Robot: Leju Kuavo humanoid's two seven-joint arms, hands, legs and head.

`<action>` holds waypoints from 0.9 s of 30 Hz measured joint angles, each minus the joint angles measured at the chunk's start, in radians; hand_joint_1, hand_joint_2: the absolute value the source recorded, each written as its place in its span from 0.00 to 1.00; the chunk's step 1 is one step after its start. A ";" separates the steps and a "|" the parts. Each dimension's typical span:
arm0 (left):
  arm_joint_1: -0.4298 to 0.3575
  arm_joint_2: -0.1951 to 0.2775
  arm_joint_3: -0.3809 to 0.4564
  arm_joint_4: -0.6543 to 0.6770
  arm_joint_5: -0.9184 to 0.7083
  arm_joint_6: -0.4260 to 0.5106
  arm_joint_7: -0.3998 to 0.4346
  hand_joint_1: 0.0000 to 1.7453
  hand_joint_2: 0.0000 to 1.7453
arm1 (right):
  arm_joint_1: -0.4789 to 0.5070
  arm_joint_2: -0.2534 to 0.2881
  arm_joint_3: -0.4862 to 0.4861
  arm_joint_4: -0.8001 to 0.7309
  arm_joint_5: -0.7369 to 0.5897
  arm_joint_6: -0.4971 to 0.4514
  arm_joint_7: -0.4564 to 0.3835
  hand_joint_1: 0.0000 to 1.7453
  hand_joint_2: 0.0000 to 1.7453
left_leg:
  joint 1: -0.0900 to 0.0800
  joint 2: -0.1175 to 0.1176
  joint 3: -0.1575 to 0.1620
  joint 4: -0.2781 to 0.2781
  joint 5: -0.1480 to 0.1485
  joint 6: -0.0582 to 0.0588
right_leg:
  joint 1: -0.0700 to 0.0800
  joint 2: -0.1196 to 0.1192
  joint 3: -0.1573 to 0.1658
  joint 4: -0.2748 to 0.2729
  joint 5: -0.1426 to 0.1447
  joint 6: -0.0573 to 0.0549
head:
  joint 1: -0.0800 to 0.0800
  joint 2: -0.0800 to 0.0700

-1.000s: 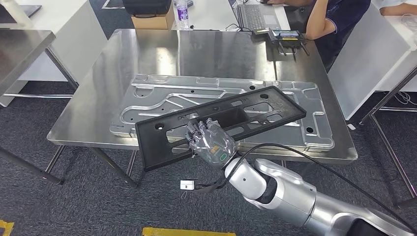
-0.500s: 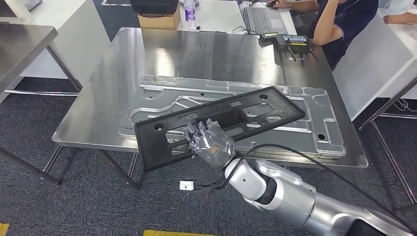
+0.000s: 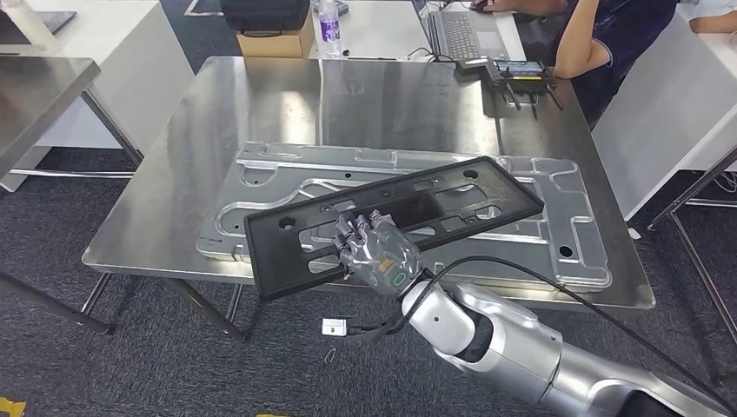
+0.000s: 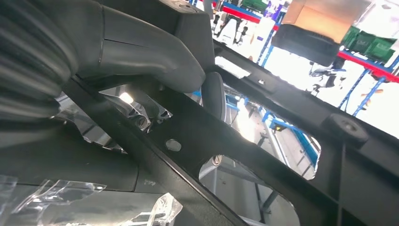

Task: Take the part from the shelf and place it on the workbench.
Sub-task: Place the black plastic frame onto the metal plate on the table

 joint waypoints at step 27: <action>-0.001 0.000 0.001 0.000 -0.004 -0.002 0.001 0.00 1.00 | 0.002 -0.011 -0.005 -0.010 0.000 0.009 0.003 1.00 1.00 | -0.008 -0.001 0.084 -0.140 0.052 0.022 | 0.006 0.003 -0.018 0.009 0.009 0.017 | 0.002 0.000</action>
